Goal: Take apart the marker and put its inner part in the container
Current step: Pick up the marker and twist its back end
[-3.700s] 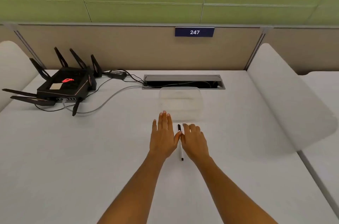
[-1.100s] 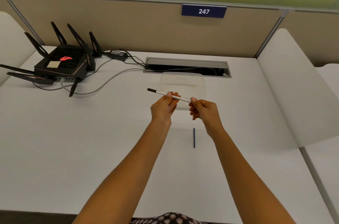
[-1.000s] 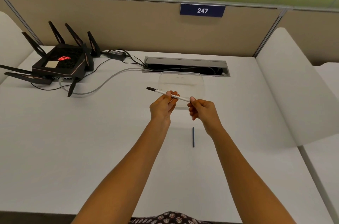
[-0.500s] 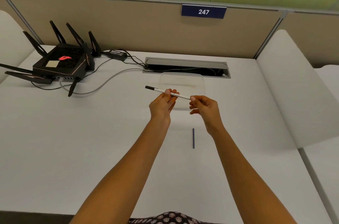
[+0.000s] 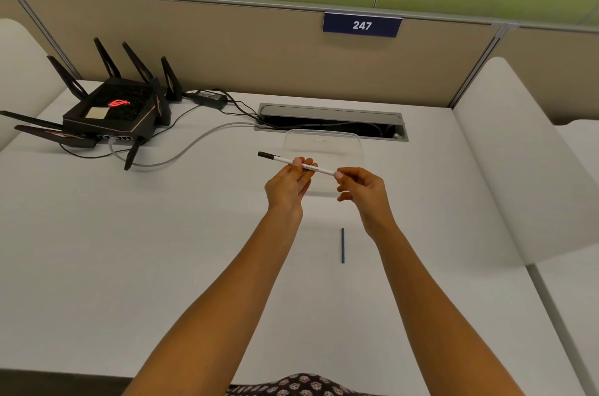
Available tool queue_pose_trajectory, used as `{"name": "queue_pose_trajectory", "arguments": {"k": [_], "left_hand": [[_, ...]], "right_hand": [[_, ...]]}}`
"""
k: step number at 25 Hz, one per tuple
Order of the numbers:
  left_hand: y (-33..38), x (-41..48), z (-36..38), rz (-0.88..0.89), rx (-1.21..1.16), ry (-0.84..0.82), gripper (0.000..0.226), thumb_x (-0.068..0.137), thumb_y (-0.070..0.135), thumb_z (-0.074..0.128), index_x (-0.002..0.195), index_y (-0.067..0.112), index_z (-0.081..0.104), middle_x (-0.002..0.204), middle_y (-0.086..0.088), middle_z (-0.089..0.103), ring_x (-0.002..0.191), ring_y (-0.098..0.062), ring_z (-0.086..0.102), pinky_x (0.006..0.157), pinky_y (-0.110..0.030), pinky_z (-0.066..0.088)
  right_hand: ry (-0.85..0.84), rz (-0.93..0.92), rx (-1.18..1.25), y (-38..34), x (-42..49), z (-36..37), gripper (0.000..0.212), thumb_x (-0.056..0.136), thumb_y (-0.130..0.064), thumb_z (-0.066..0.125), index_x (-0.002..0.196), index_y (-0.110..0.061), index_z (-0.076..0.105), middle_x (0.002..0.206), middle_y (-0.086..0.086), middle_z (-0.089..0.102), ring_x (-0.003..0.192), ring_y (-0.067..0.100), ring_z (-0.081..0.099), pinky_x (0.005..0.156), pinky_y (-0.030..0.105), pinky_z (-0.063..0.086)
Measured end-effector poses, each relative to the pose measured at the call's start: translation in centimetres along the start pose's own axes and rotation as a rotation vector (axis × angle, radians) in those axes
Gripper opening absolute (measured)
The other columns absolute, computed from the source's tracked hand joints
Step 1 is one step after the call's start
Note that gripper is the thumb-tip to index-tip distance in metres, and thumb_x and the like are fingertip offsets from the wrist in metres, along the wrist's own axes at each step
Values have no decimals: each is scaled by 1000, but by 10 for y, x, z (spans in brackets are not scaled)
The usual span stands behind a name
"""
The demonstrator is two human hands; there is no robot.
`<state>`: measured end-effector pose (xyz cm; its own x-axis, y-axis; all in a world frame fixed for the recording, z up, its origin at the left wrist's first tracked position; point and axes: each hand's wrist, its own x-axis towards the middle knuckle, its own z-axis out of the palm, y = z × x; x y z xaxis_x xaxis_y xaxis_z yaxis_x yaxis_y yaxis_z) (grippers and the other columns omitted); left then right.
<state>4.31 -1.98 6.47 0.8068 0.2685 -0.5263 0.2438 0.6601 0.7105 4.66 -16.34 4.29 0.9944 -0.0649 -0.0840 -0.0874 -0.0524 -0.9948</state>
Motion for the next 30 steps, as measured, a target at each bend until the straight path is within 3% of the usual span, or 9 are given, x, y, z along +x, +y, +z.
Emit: {"name": "queue_pose_trajectory", "arguments": {"k": [3,9,12,14,17,20,22,25,30], "left_hand": [[1,0,-1,10,-5,2,16,91,22,63,98,10,70,93,-6,77,88,-19,75,81,-29,56],[2,-1,-2,5,-13,15,20,91,21,63,104,7,69,95,-7,76,89,-20,74,83,-31,56],[1,-2,-2,11,-25,0,22,92,21,62,106,7,69,98,-8,75,92,-21,74,87,-32,55],[1,-3,-1,15,-30,-8,25,92,21,62,109,5,68,99,-9,75,91,-20,74,84,-30,56],[3,-3,1,14,-32,-13,28,93,20,61,113,2,67,101,-10,74,88,-19,74,77,-26,57],[4,-2,2,14,-22,-12,30,93,21,61,115,2,67,104,-11,74,91,-20,73,74,-25,57],[3,-2,2,14,-20,-19,31,93,21,61,116,1,66,105,-11,74,92,-20,73,75,-25,56],[3,-2,3,16,-13,-30,31,93,21,61,117,1,66,102,-9,74,91,-18,73,76,-24,56],[3,-1,4,18,-12,-26,30,93,21,61,115,2,67,104,-10,74,93,-20,73,75,-25,56]], "right_hand": [[15,40,-57,-1,2,-1,24,91,-40,60,80,-24,73,74,4,71,63,15,66,59,21,57],[-40,-6,7,-2,3,0,17,89,-11,64,86,-25,72,89,4,72,83,22,69,65,22,58],[-28,26,44,-4,3,0,7,89,-28,67,88,-25,73,87,3,74,80,21,72,65,23,58],[-24,44,2,-3,4,0,19,89,-38,65,84,-22,73,75,0,75,69,19,72,61,23,58],[-27,28,-7,-1,5,-1,11,90,-27,66,83,-21,73,69,-1,73,64,18,69,58,22,57],[-32,-4,39,-3,5,-2,8,87,-17,69,88,-23,74,81,3,73,71,20,70,63,23,57],[-17,15,64,-4,6,-2,5,85,-25,71,88,-22,74,80,2,74,71,20,70,62,23,57],[2,53,14,-4,5,0,24,87,-41,66,79,-21,75,68,0,73,62,18,69,58,23,57],[-9,2,9,-5,4,-2,10,91,-20,65,85,-23,72,78,3,71,72,22,68,59,22,57]]}}
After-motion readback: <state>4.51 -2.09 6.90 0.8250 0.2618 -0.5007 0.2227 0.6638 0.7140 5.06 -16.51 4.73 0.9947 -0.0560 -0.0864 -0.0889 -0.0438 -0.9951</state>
